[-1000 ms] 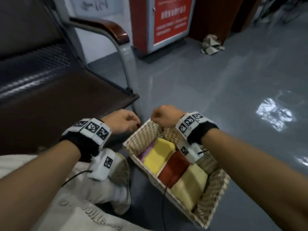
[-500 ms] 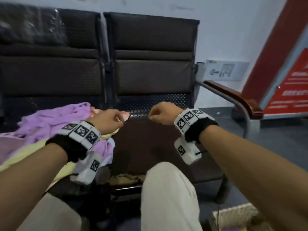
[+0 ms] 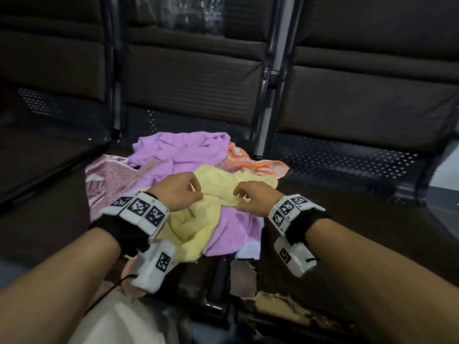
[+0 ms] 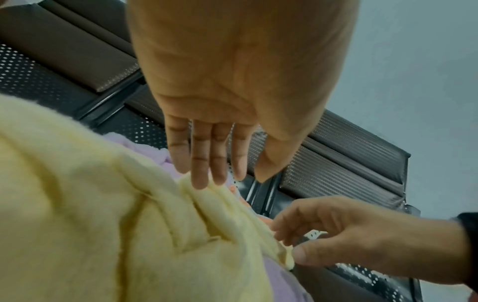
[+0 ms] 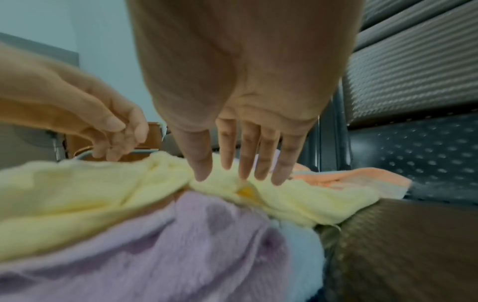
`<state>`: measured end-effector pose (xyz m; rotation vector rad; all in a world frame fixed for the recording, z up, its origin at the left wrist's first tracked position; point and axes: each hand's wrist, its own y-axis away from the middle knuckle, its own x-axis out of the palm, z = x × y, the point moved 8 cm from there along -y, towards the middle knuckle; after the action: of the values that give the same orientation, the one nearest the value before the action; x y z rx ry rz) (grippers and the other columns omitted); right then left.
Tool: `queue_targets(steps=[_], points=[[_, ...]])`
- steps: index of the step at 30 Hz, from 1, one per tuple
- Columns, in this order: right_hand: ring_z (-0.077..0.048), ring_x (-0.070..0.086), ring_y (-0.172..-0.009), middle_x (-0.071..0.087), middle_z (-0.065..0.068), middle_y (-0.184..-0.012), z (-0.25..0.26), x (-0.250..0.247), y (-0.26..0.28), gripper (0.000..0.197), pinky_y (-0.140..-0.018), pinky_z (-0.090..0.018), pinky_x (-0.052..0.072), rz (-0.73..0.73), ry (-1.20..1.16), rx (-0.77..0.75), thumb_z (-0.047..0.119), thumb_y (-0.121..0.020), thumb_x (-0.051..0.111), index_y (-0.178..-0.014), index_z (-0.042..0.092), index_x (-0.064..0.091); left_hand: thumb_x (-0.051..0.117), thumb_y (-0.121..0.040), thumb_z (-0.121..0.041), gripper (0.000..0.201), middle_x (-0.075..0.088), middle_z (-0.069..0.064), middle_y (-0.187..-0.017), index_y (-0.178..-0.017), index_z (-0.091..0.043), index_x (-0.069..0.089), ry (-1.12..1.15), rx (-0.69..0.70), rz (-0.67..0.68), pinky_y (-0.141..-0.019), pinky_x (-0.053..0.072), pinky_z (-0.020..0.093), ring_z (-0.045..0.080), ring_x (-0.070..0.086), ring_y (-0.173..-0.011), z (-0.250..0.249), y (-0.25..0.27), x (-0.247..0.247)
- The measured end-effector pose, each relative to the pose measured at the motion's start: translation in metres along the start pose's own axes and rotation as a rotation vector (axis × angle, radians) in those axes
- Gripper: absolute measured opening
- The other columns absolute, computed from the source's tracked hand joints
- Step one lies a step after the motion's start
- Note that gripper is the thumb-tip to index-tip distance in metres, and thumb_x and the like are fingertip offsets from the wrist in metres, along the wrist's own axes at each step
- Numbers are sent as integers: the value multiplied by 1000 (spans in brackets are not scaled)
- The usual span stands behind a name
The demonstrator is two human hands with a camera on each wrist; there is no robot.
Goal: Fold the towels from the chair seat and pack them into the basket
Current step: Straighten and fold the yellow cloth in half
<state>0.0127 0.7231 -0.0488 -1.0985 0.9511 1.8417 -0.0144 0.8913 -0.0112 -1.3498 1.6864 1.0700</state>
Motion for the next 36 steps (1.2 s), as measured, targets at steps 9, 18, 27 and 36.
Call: queue_targets(steps=[9,18,27,36], points=[[-20,49,-74,56,-6,-74,-29,9,-14,23,-63,-29,30,-211,-212,32,23,-89,62,-71,12,56,54,-89,-37,19,63,-3,-103,-100,-22,60,-101,18,170,-78,43,26,12,55,-88,5,-2,23],[-9,53,-70,58,4,-73,-36,-100,79,24,-68,-30,41,-572,-541,-44,21,-98,49,-79,12,59,68,-77,-47,54,44,2,-114,-113,-16,42,45,126,-31,-90,44,34,19,51,-98,-65,3,28],[-13,59,-76,63,2,-78,-104,-131,169,30,-71,-28,50,-920,-914,104,24,-99,43,-83,11,65,59,-79,-61,59,58,1,-106,-114,-15,49,-104,436,147,-85,43,33,21,55,-98,-158,30,73],[-23,56,-73,59,-10,-76,-167,-136,212,26,-70,-42,53,-1048,-1183,192,25,-93,49,-73,11,60,44,-96,-38,35,63,4,-84,-85,-10,62,-29,495,76,-76,45,30,19,59,-80,-190,30,59]])
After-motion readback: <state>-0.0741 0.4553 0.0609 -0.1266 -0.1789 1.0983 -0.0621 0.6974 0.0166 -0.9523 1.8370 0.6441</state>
